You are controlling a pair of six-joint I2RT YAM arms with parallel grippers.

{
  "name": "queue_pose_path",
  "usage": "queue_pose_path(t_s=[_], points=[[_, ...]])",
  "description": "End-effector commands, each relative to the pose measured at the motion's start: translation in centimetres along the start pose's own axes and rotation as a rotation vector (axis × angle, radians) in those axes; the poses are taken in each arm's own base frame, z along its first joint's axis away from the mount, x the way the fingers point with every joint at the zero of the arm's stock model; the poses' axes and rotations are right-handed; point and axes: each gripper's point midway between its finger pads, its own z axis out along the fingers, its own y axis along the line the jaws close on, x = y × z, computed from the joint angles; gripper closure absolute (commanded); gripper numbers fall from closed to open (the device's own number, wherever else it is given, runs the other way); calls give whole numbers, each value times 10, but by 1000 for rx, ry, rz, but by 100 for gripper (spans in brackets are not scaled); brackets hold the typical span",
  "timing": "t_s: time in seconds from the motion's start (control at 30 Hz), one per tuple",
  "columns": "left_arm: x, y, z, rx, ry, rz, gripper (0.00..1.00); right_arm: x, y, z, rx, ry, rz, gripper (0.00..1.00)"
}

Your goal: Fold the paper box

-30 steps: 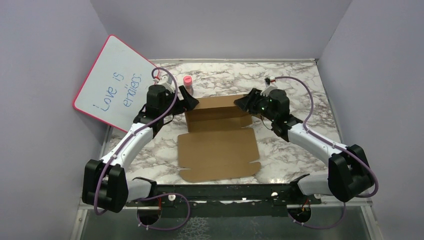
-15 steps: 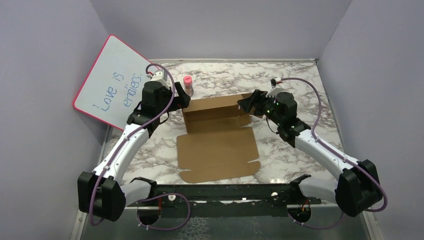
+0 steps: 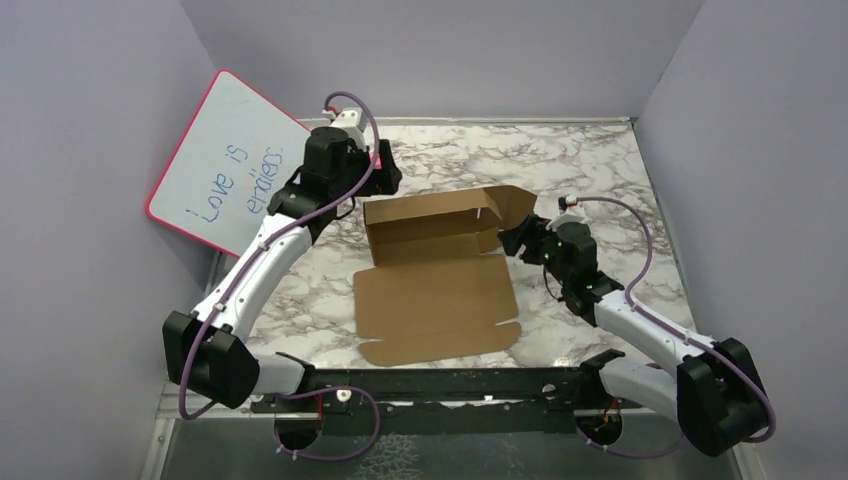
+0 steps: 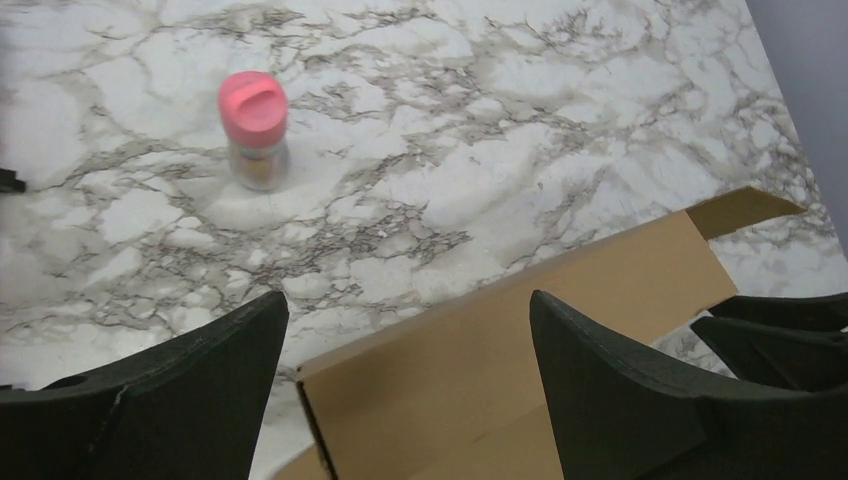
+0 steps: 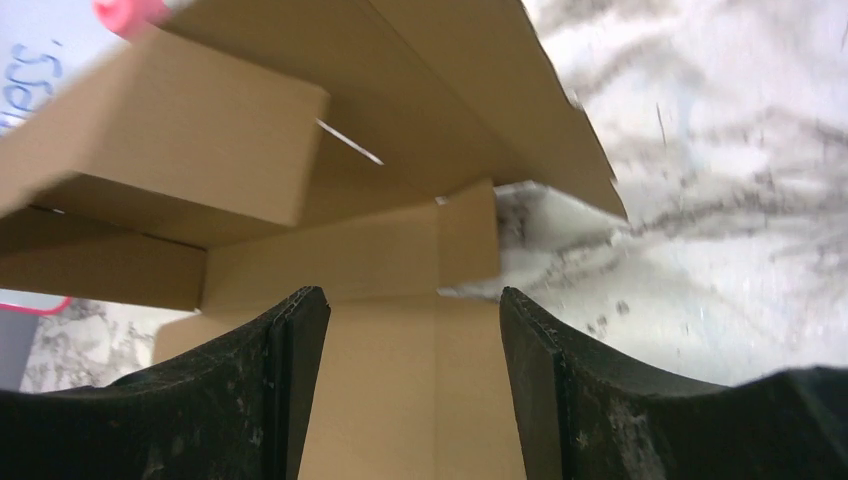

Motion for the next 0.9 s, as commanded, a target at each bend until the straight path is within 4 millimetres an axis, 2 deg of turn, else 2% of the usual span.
queue_pose_path(t_s=[0.0,0.2,0.47,0.63,0.87], points=[[12,-37,12,80,76,90,9,11,-8,8,-14,-51,71,33],[23,-66,34,107,110,145,9,25,-13,29,-27,-48,51,35],[33,-82,45,175,123,160,9,48,-24,58,-13,-19,88,43],[47,-80,53,173,150,157,9,56,-14,70,-86,7,61,50],[58,-82,59,176,153,152,9,53,2,74,-180,9,-7,68]])
